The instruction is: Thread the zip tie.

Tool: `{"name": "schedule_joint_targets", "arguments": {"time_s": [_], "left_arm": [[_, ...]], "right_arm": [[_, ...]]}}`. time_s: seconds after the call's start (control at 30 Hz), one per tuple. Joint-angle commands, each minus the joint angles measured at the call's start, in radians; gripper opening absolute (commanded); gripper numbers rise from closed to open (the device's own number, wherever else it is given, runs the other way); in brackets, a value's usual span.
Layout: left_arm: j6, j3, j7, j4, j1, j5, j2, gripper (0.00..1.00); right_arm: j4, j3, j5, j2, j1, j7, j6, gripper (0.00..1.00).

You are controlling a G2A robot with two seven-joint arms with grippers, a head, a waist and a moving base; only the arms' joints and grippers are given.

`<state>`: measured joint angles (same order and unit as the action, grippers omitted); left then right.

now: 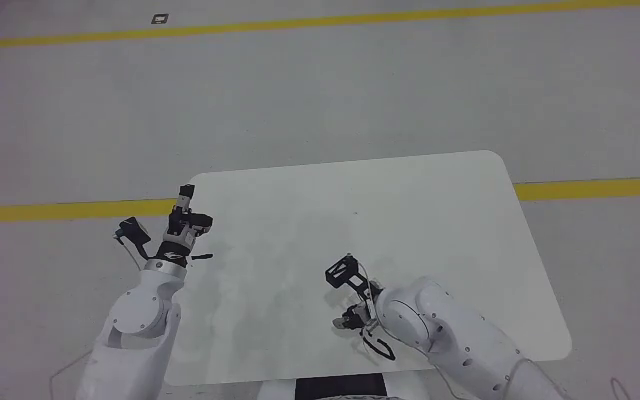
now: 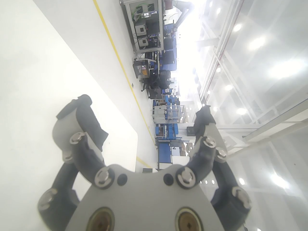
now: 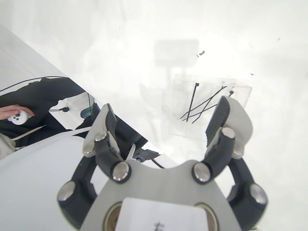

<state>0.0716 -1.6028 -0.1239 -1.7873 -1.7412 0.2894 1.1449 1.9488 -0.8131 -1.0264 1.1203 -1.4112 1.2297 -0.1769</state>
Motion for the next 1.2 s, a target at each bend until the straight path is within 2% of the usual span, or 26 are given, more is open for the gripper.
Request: {"name": "schedule_joint_targets", "arguments": {"time_s": [0.0, 0.23, 0.27, 0.3, 0.33, 0.4, 0.67, 0.83, 1.17], "left_arm": [[0.000, 0.000, 0.000, 0.000, 0.000, 0.000, 0.000, 1.00], [0.000, 0.000, 0.000, 0.000, 0.000, 0.000, 0.000, 1.00], [0.000, 0.000, 0.000, 0.000, 0.000, 0.000, 0.000, 1.00], [0.000, 0.000, 0.000, 0.000, 0.000, 0.000, 0.000, 1.00], [0.000, 0.000, 0.000, 0.000, 0.000, 0.000, 0.000, 1.00], [0.000, 0.000, 0.000, 0.000, 0.000, 0.000, 0.000, 1.00], [0.000, 0.000, 0.000, 0.000, 0.000, 0.000, 0.000, 1.00], [0.000, 0.000, 0.000, 0.000, 0.000, 0.000, 0.000, 1.00], [0.000, 0.000, 0.000, 0.000, 0.000, 0.000, 0.000, 1.00]], "right_arm": [[0.004, -0.007, -0.001, -0.001, -0.004, -0.002, -0.003, 1.00], [0.024, -0.040, -0.010, -0.007, -0.023, -0.009, -0.008, 1.00], [0.027, -0.044, -0.010, -0.008, -0.026, -0.009, -0.007, 0.95], [0.030, -0.047, -0.011, -0.009, -0.029, -0.008, -0.005, 0.69], [0.032, -0.050, -0.013, -0.010, -0.032, -0.006, -0.003, 0.48], [0.035, -0.054, -0.016, -0.011, -0.036, -0.004, -0.001, 0.43], [0.027, -0.051, -0.025, -0.010, -0.042, 0.001, 0.015, 0.42], [0.013, -0.045, -0.030, -0.007, -0.037, -0.004, 0.006, 0.40], [0.000, -0.048, -0.044, -0.004, -0.040, -0.014, -0.012, 0.24]]}}
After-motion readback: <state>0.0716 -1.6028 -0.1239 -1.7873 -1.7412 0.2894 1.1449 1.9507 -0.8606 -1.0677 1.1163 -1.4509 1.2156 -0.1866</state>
